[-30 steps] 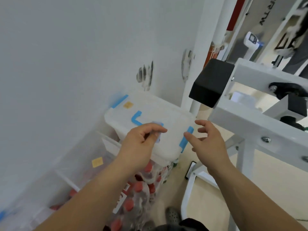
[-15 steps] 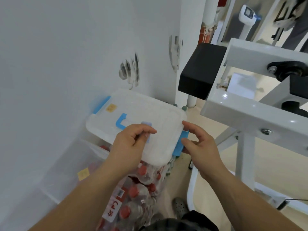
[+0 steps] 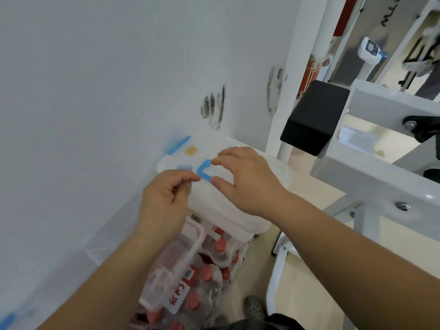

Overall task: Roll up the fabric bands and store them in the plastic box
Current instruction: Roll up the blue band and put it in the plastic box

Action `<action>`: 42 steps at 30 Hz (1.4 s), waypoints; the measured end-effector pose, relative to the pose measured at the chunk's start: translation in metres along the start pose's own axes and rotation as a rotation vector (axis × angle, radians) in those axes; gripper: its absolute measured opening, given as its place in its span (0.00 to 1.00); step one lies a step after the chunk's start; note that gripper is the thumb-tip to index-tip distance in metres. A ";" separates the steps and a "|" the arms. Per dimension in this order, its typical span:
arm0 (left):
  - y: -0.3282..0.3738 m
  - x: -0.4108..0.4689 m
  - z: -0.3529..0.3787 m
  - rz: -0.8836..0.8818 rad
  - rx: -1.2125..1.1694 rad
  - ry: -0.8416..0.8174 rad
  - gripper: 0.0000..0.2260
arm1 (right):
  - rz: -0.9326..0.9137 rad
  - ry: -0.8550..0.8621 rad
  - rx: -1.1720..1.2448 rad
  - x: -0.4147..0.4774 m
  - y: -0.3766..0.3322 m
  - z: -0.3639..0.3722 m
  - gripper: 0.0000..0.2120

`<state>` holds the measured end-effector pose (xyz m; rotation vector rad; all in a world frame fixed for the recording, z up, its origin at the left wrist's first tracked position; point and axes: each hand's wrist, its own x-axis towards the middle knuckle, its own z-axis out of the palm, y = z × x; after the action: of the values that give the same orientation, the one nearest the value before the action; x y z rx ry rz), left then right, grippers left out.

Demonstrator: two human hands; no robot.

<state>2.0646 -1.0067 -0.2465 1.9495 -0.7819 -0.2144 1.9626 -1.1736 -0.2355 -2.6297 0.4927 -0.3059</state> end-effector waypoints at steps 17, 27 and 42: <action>-0.045 0.032 -0.028 0.052 0.231 0.054 0.12 | -0.108 -0.355 -0.275 0.053 0.014 0.054 0.41; -0.052 0.032 -0.031 0.019 0.234 0.077 0.13 | -0.130 -0.217 -0.408 0.078 -0.006 0.065 0.42; -0.034 0.017 -0.027 0.098 0.292 0.044 0.10 | 0.100 -0.114 -0.259 0.010 0.022 0.012 0.28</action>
<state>2.1048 -0.9872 -0.2590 2.1737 -0.9177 0.0038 1.9689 -1.1919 -0.2548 -2.8386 0.6614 -0.0624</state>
